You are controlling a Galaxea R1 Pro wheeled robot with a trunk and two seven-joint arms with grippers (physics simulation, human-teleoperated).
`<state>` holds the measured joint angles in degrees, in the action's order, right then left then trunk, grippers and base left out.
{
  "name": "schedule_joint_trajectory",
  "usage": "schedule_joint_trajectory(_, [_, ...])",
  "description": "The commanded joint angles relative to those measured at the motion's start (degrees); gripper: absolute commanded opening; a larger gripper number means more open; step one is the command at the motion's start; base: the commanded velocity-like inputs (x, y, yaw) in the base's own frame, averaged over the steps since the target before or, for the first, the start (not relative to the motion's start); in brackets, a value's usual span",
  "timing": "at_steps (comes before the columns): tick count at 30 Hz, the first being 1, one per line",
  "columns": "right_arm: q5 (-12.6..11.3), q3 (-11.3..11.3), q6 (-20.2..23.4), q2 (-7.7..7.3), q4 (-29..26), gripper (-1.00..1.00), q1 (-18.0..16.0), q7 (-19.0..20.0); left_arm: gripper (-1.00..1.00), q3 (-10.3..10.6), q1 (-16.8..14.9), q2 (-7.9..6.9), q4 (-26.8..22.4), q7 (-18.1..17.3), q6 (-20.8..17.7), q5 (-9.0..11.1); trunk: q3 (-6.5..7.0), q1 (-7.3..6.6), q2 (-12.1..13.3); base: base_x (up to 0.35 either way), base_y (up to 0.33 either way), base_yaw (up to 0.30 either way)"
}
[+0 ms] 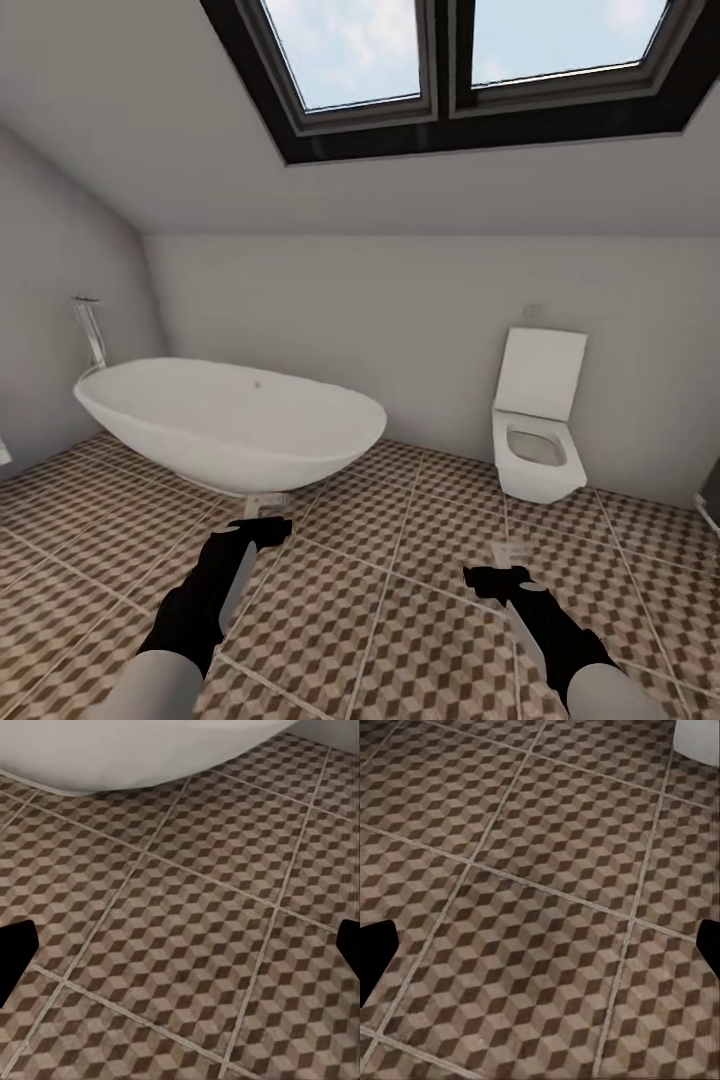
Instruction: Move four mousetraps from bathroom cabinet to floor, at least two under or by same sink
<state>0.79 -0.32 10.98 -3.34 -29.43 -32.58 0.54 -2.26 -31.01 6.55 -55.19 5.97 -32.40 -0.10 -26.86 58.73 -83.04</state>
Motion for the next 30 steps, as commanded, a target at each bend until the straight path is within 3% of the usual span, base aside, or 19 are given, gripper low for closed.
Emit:
schedule_joint_trajectory(1, [0.1, 0.0, 0.3, 0.00, -0.1, 1.00, 0.0, 0.1, 1.00, -0.1, 0.0, 0.04, -0.1, 0.1, -0.3, 0.0, -0.07, 0.00, 0.0, 0.000, 0.000, -0.285])
schedule_joint_trajectory(14, [0.1, 0.0, 0.4, 0.00, -0.1, 1.00, 0.0, 0.1, 1.00, -0.1, 0.0, 0.04, 0.1, 0.1, -0.1, 0.0, -0.07, 0.00, 0.0, 0.000, 0.000, -0.285])
schedule_joint_trajectory(30, [0.1, 0.0, 0.3, 0.00, -0.1, 1.00, 0.0, 0.1, 1.00, -0.1, 0.0, 0.04, 0.1, 0.1, -0.1, 0.0, 2.81, -3.51, 6.4, 0.000, 0.000, -0.285])
